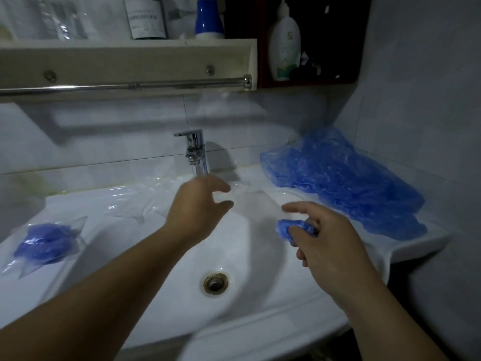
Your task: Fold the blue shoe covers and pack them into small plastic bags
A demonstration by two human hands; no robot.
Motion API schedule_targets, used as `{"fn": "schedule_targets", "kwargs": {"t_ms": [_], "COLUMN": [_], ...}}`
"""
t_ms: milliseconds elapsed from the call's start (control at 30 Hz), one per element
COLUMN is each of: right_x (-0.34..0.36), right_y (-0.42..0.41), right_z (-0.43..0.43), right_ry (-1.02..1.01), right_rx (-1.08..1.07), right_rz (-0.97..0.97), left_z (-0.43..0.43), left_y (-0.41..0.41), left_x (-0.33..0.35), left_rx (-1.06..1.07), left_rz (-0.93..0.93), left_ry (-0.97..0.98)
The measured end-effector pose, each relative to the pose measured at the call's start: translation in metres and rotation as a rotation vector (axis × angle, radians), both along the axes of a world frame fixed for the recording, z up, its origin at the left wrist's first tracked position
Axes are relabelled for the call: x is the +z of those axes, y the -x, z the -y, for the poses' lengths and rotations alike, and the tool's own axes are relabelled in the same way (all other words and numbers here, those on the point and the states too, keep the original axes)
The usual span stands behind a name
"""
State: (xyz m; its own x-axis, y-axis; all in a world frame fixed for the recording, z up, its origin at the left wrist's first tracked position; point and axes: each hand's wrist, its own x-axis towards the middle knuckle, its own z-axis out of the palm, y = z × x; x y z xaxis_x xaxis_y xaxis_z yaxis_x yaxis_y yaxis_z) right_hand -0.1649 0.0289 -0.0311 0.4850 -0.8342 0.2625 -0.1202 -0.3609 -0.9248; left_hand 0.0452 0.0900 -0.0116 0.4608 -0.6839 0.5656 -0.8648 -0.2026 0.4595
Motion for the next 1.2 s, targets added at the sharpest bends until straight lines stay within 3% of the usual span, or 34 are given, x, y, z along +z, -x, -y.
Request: {"fn": "schedule_targets", "kwargs": {"t_ms": [133,233,367,467,667,733,800,833,900,1000,1067,1200], "right_x": [-0.008,-0.007,-0.001,-0.004,0.000,-0.002,-0.001,0.000,0.004,0.007,0.009,0.014], "right_y": [0.018,0.026,0.022,0.013,0.003,0.000,-0.002,-0.002,-0.001,-0.002,-0.004,-0.004], "right_z": [-0.018,-0.030,-0.050,-0.056,-0.067,-0.069,-0.072,-0.072,-0.076,-0.082,-0.087,-0.095], "right_ry": [-0.120,-0.210,-0.170,-0.161,-0.222,-0.217,-0.175,-0.148,-0.089,0.008,0.020,0.023], "right_rx": [0.025,0.020,0.164,0.235,0.300,0.255,0.185,0.155,0.137,0.149,0.187,0.265], "right_rz": [-0.046,-0.011,0.016,-0.075,0.002,0.040,0.072,0.072,0.044,-0.023,-0.053,-0.108], "left_z": [-0.067,-0.105,-0.127,-0.131,-0.133,-0.135,-0.140,-0.145,-0.154,-0.153,-0.147,-0.143], "left_y": [0.026,0.040,0.053,0.052,0.048,0.045,0.043,0.045,0.052,0.064,0.067,0.064], "left_x": [0.019,0.009,-0.011,-0.020,-0.026,-0.031,-0.036,-0.035,-0.023,-0.020,-0.024,-0.031], "left_rx": [-0.051,-0.135,-0.157,-0.154,-0.083,0.013,0.226,0.260,0.062,-0.236,-0.249,-0.267], "left_rz": [-0.675,-1.020,-1.189,-1.299,-1.328,-1.158,-0.709,-0.481,-0.169,0.145,0.284,0.272], "left_ry": [0.451,0.621,0.710,0.763,0.724,0.560,0.275,0.237,0.223,0.011,-0.094,-0.110]}}
